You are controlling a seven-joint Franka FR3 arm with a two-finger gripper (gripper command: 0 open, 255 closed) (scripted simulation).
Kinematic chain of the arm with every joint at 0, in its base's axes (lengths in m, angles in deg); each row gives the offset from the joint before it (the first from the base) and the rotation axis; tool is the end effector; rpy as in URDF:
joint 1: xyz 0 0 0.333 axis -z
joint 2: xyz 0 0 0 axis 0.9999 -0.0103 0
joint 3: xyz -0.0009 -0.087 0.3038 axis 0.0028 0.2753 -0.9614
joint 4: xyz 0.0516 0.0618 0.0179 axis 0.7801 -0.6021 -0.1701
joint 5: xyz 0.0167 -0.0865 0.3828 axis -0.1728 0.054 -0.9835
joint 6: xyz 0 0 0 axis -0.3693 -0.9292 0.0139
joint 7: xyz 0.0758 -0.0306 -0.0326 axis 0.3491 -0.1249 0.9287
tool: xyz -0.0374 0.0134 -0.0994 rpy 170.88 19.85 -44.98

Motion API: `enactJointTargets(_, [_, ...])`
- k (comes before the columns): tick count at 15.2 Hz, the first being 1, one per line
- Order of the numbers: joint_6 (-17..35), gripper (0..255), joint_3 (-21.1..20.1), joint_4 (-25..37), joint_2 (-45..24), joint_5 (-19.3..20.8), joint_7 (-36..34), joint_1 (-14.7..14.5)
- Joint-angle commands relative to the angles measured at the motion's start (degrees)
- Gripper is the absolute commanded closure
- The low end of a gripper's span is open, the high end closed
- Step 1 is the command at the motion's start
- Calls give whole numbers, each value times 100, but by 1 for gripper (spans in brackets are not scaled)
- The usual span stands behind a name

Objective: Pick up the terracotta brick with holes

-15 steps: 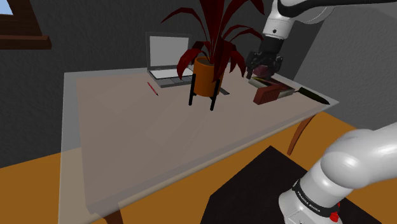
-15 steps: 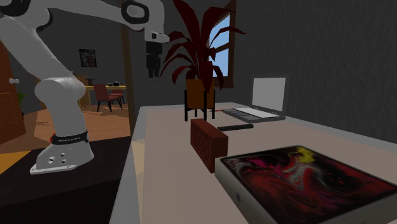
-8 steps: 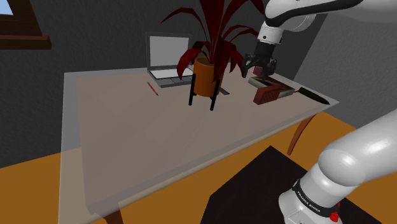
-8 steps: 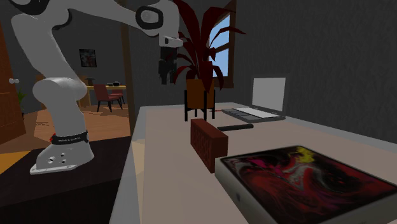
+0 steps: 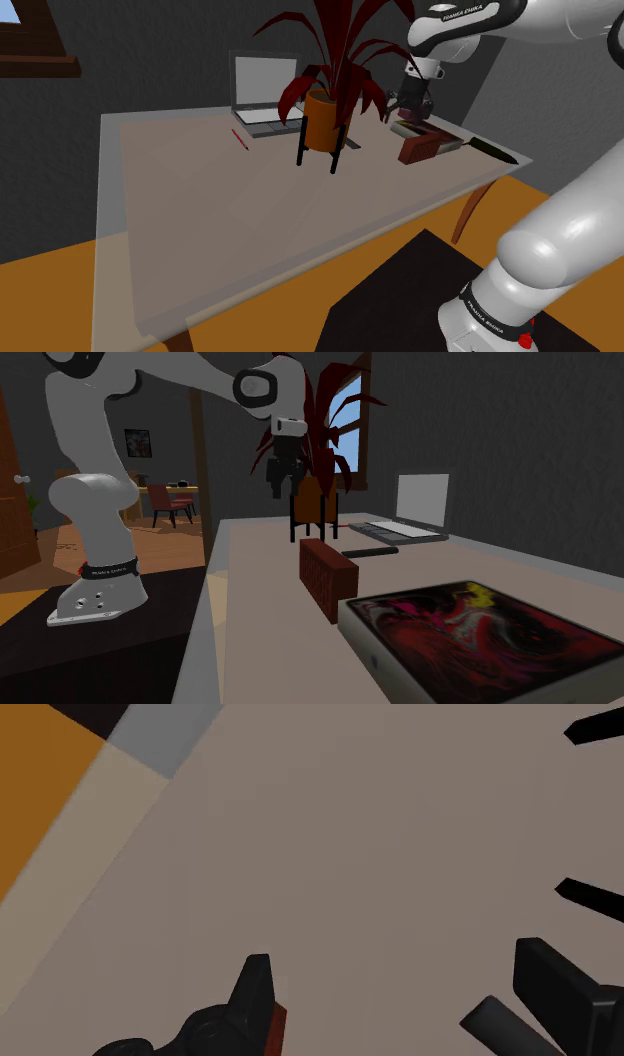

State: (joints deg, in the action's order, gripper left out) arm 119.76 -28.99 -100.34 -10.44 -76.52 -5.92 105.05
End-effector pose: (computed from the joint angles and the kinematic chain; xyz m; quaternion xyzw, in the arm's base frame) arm 0.4748 -0.2186 0.4828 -0.8946 0.4455 0.0247 0.0246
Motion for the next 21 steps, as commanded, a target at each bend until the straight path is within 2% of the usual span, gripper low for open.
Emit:
enactJointTargets(1, [89, 0, 116, 205, -279, -2, -122, 117])
enactJointTargets(19, [501, 0, 1050, 2149, -2599, -467, -1155, 1199])
enactJointTargets(21, [638, 0, 1040, 2056, -2645, -487, -1143, 1202])
